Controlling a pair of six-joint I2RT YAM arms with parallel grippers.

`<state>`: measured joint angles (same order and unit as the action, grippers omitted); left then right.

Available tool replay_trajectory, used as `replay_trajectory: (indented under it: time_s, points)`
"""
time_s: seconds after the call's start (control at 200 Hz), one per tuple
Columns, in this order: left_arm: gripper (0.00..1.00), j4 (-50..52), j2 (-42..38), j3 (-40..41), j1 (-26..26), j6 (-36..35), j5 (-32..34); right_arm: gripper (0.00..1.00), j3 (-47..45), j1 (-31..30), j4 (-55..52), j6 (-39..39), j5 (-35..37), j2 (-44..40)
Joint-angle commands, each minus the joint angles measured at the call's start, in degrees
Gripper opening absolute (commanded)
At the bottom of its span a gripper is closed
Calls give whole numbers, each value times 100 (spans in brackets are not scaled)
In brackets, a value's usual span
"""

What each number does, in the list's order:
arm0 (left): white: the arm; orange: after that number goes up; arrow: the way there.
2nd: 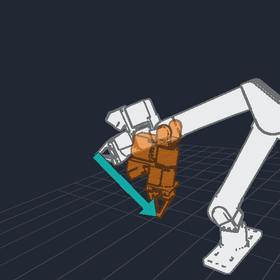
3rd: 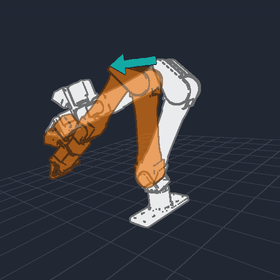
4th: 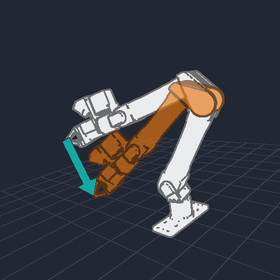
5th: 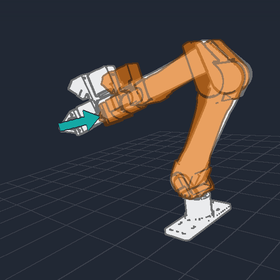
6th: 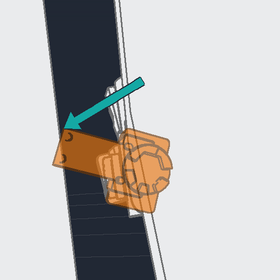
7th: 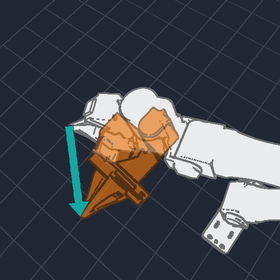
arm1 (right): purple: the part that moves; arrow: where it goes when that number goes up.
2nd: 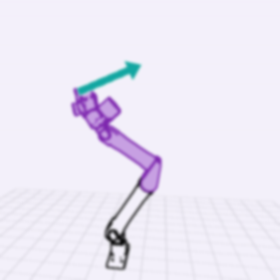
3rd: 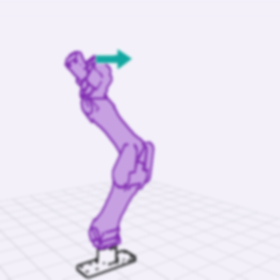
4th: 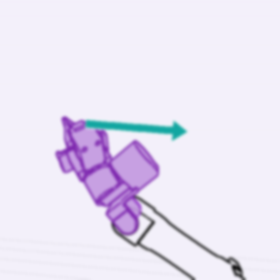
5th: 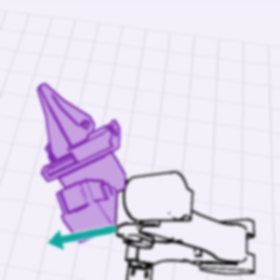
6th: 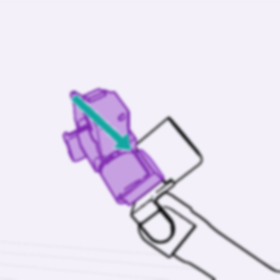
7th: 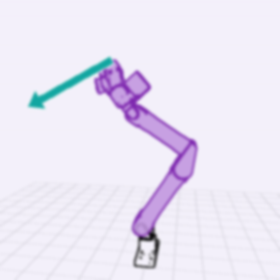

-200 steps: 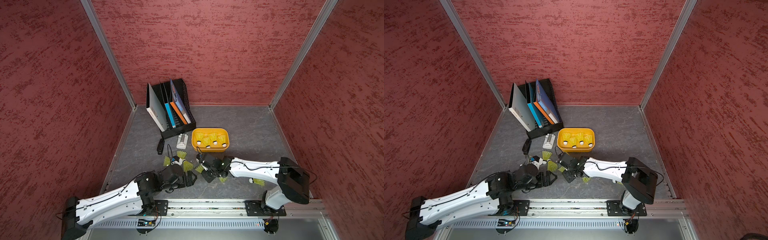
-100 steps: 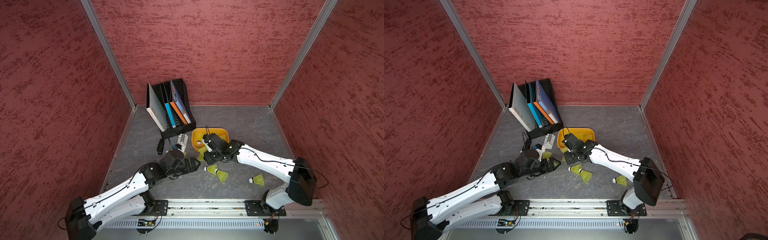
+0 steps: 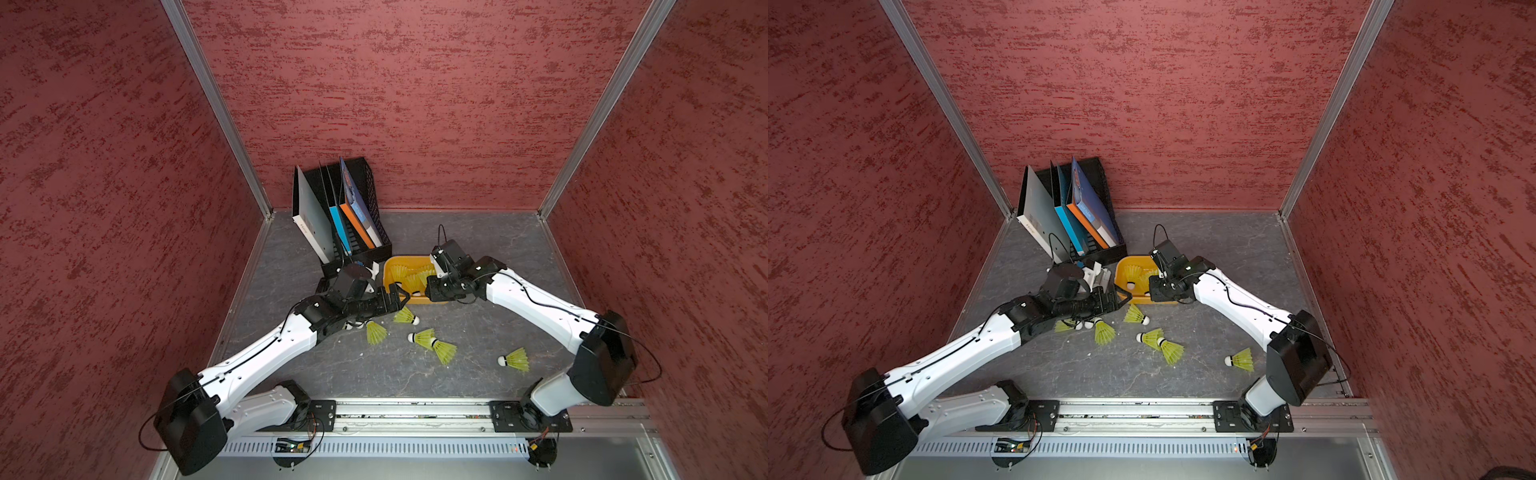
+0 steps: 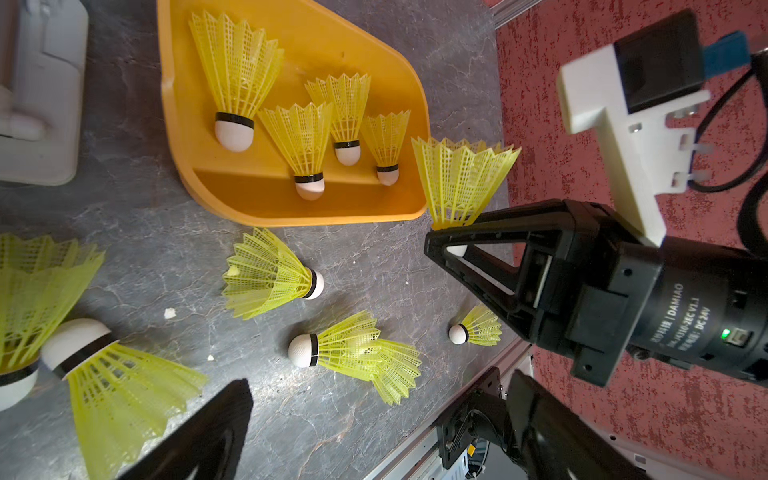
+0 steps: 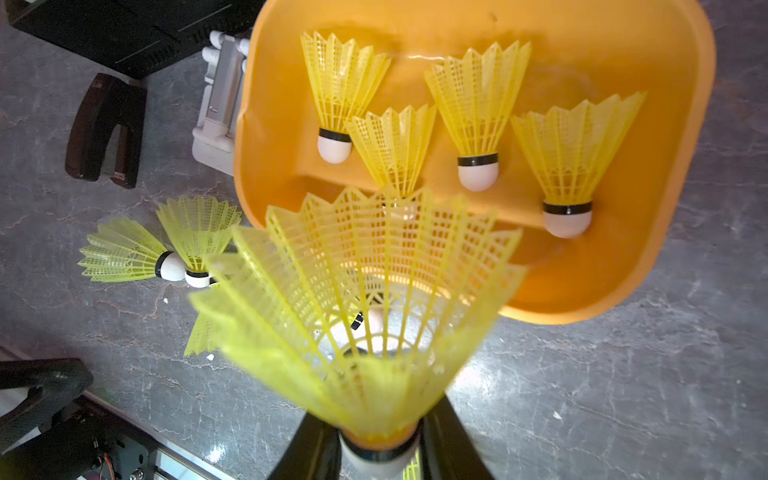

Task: Put the shuttlecocks into the storage box
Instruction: Place the shuttlecock in the storage box.

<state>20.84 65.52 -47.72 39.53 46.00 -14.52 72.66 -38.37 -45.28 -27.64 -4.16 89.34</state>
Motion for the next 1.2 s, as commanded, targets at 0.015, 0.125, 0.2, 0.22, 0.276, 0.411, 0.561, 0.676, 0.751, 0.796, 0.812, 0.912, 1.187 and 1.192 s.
replay_trajectory:
  time_s: [0.015,0.125,0.2,0.22,0.276,0.411,0.561,0.676,0.751,0.796,0.812,0.912,1.187,1.192]
  points:
    - [100,-358,319,-215,-25,-142,-163,22,131,108,-111,38,194,250]
    - [100,-327,637,-430,-20,-170,-165,21,169,188,1,83,258,470]
    - [100,-238,823,-588,-20,-218,-141,21,185,233,133,66,281,599]
    - [100,-214,866,-624,-17,-241,-122,21,193,242,164,70,283,633]
    - [100,-149,943,-708,-25,-261,-88,21,230,251,232,35,289,736]
    - [100,-99,982,-773,-64,-262,-64,21,305,251,362,-55,275,954]
    - [100,-58,949,-773,-68,-270,-81,21,354,260,456,-127,383,1033]
    - [100,-33,910,-749,-77,-267,-69,21,387,261,528,-158,380,1066]
    - [100,-19,895,-738,-76,-267,-68,21,432,273,529,-172,405,1110]
    - [100,-10,893,-738,-77,-265,-75,21,465,269,522,-185,412,1159]
    - [100,-10,893,-738,-71,-259,-69,21,475,269,512,-180,416,1176]
    - [100,-5,875,-730,-75,-262,-62,21,503,284,536,-232,451,1230]
    - [100,31,858,-694,-75,-262,-42,21,532,311,546,-336,558,1320]
    - [100,32,858,-690,-76,-260,-42,21,531,312,546,-333,566,1317]
